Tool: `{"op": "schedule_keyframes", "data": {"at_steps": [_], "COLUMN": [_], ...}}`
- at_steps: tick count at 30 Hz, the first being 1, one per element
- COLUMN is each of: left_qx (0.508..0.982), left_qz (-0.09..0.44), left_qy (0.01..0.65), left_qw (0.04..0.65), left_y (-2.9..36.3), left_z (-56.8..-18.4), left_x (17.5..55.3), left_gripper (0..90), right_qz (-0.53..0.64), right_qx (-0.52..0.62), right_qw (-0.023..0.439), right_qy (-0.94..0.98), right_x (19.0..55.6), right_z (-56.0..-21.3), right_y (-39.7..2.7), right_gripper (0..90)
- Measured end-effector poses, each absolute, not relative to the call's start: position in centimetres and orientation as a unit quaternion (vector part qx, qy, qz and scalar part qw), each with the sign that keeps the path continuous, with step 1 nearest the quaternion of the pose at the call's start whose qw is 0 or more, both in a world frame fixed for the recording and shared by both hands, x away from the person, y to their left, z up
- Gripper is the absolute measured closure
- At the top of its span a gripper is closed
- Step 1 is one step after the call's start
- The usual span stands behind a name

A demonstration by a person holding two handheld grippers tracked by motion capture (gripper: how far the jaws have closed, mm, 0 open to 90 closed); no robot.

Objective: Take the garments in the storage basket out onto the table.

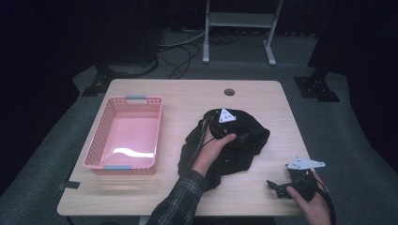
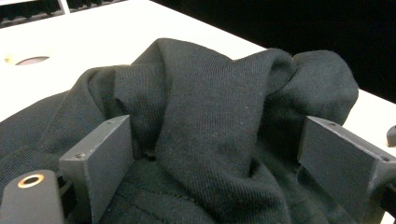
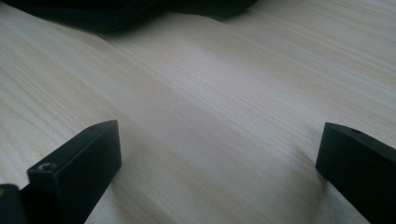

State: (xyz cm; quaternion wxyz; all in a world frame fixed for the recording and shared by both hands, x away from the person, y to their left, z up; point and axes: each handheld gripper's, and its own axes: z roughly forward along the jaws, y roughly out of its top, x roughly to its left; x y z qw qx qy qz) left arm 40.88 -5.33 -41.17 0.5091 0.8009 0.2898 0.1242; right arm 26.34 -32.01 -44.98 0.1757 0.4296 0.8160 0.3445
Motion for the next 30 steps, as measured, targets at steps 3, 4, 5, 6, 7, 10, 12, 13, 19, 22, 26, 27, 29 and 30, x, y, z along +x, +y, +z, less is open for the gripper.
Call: {"op": "schedule_keyframes", "data": {"at_steps": [3, 4, 5, 6, 7, 10, 12, 13, 19, 22, 26, 27, 29, 30], "left_qx": [0.801, 0.801, 0.801, 0.801, 0.8, 0.8, 0.797, 0.796, 0.797, 0.794, 0.788, 0.787, 0.784, 0.783], "left_qz": [0.128, 0.129, 0.131, 0.133, 0.133, 0.135, 0.138, 0.137, 0.143, 0.146, 0.149, 0.151, 0.154, 0.155], "left_qy": [0.288, 0.286, 0.287, 0.287, 0.288, 0.286, 0.288, 0.288, 0.283, 0.278, 0.274, 0.273, 0.271, 0.27], "left_qw": [0.509, 0.509, 0.509, 0.509, 0.509, 0.51, 0.512, 0.514, 0.514, 0.521, 0.531, 0.533, 0.537, 0.539], "left_y": [-5.2, -5.1, -5.1, -5.0, -5.0, -4.9, -4.8, -4.7, -4.6, -4.5, -4.3, -4.2, -4.0, -4.0], "left_z": [-41.0, -41.0, -40.9, -40.9, -40.9, -40.6, -40.5, -40.4, -40.0, -39.7, -39.2, -39.0, -38.8, -38.6], "left_x": [40.9, 40.9, 40.9, 40.9, 40.9, 40.8, 40.8, 40.8, 40.5, 40.3, 40.0, 40.0, 39.8, 39.8], "left_gripper": [10.1, 10.1, 10.1, 10.1, 10.1, 10.1, 10.1, 10.1, 10.1, 10.1, 10.1, 10.1, 10.1, 10.1], "right_qz": [0.345, 0.345, 0.345, 0.345, 0.345, 0.345, 0.344, 0.344, 0.345, 0.345, 0.345, 0.345, 0.345, 0.345], "right_qx": [0.43, 0.43, 0.43, 0.43, 0.43, 0.43, 0.43, 0.43, 0.43, 0.429, 0.429, 0.429, 0.429, 0.428], "right_qw": [0.176, 0.176, 0.176, 0.176, 0.176, 0.176, 0.176, 0.176, 0.176, 0.175, 0.176, 0.176, 0.176, 0.176], "right_qy": [0.816, 0.816, 0.816, 0.816, 0.816, 0.816, 0.816, 0.816, 0.816, 0.816, 0.816, 0.816, 0.816, 0.816], "right_x": [26.3, 26.3, 26.3, 26.3, 26.3, 26.3, 26.3, 26.3, 26.3, 26.3, 26.3, 26.3, 26.3, 26.3], "right_z": [-45.0, -45.0, -45.0, -45.0, -45.0, -45.0, -45.0, -45.0, -45.0, -45.0, -45.0, -45.0, -45.0, -45.0], "right_y": [-32.0, -32.0, -32.0, -32.0, -32.0, -32.0, -32.0, -32.0, -32.0, -32.0, -32.0, -32.0, -32.0, -32.0], "right_gripper": [0.0, 0.0, 0.0, 0.0, 0.0, 0.0, 0.0, 0.0, 0.0, 0.0, 0.0, 0.0, 0.0, 0.0]}}
